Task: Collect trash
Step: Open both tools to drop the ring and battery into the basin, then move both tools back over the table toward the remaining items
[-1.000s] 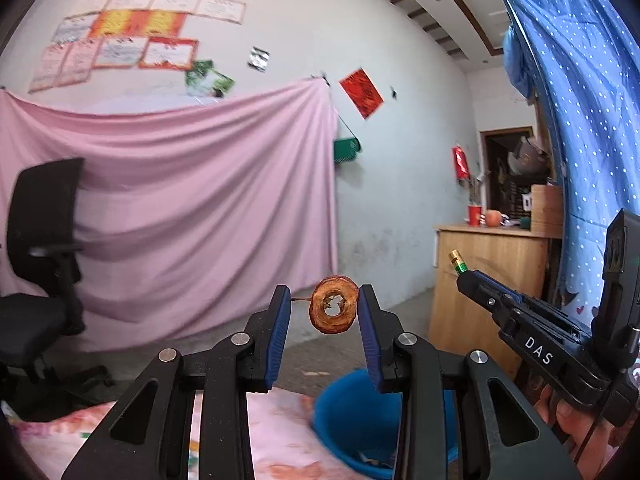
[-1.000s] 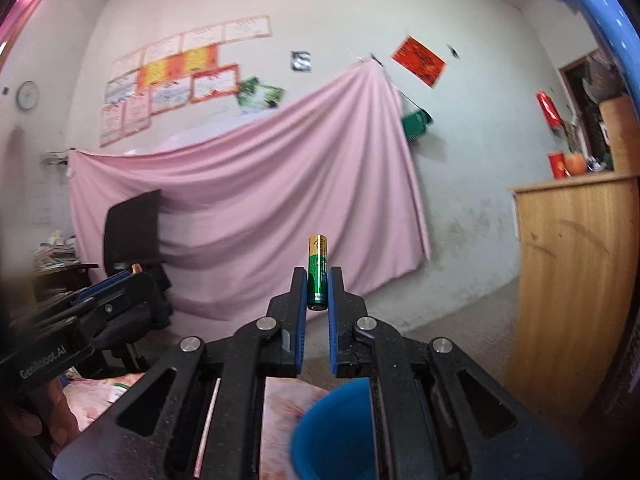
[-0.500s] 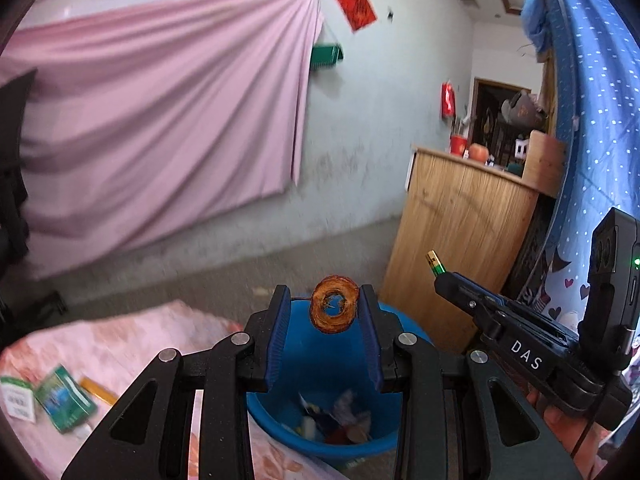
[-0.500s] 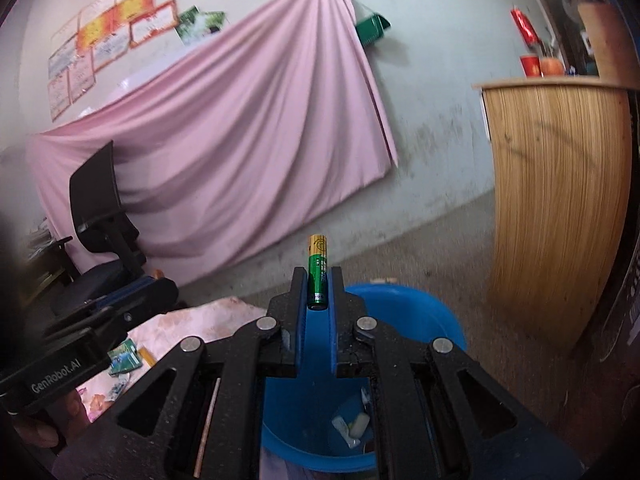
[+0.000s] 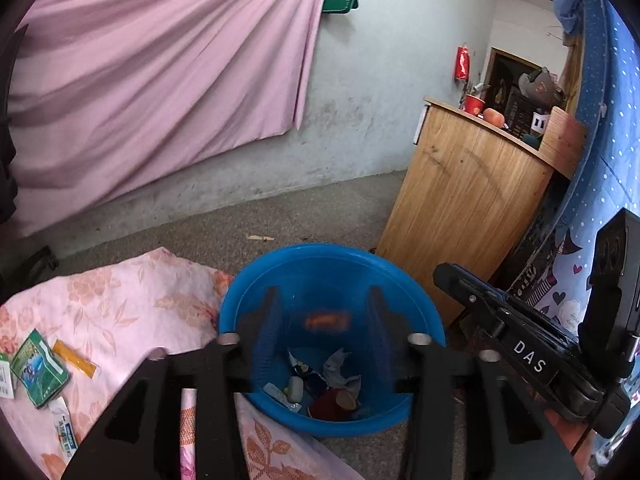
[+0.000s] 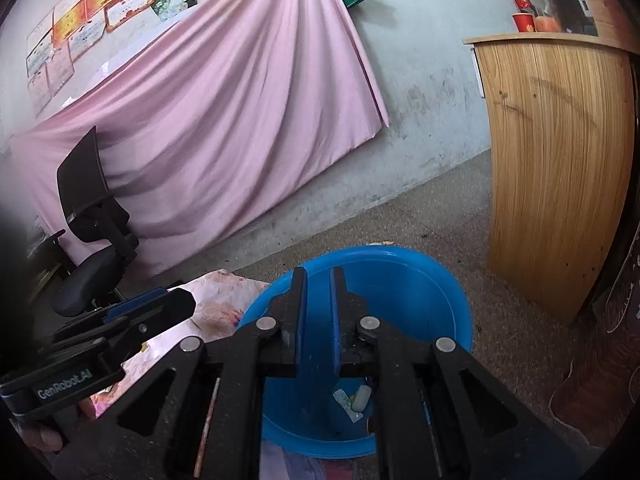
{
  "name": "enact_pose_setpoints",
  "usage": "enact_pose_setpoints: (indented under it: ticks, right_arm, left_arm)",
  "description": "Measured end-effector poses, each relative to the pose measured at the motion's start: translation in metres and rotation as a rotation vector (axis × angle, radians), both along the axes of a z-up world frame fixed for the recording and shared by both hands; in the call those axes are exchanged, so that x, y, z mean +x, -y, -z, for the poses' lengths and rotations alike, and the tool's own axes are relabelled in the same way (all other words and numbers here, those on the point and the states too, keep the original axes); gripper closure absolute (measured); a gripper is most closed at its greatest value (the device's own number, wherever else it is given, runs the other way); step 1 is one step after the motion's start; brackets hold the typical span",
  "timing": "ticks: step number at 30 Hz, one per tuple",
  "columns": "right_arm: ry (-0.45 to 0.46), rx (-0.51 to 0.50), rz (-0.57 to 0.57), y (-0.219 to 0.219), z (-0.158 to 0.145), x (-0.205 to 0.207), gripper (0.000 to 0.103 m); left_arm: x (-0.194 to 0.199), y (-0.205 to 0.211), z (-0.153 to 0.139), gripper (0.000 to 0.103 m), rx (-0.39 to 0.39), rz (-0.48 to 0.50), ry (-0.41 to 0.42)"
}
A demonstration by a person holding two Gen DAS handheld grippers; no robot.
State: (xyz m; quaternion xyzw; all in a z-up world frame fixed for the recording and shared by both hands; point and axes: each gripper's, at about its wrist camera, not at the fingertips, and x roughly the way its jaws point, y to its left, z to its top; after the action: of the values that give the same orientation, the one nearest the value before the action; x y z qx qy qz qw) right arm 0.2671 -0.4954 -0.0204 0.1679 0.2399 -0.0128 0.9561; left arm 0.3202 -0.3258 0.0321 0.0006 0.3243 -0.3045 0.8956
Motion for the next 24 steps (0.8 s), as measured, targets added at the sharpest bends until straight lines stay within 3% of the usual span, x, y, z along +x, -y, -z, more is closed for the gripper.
enact_pose_setpoints:
  ticks: [7, 17, 22, 24]
  right_arm:
    - [0.024, -0.001, -0.002, -0.005, -0.006, -0.003, 0.063]
    - [0.115, -0.013, -0.028, -0.029, -0.029, -0.011, 0.049]
    - [0.177, -0.023, -0.074, -0.056, -0.041, -0.016, 0.027]
    - [0.209, -0.020, -0.094, -0.069, -0.046, -0.018, 0.018]
  left_arm:
    - [-0.003, -0.020, -0.001, 0.058, -0.014, -0.043, 0.004]
    - [-0.025, -0.072, -0.026, 0.050, -0.041, -0.148, 0.110]
    - [-0.042, -0.110, -0.040, 0.031, -0.066, -0.224, 0.174]
    - [-0.051, -0.128, -0.046, 0.016, -0.081, -0.274, 0.205]
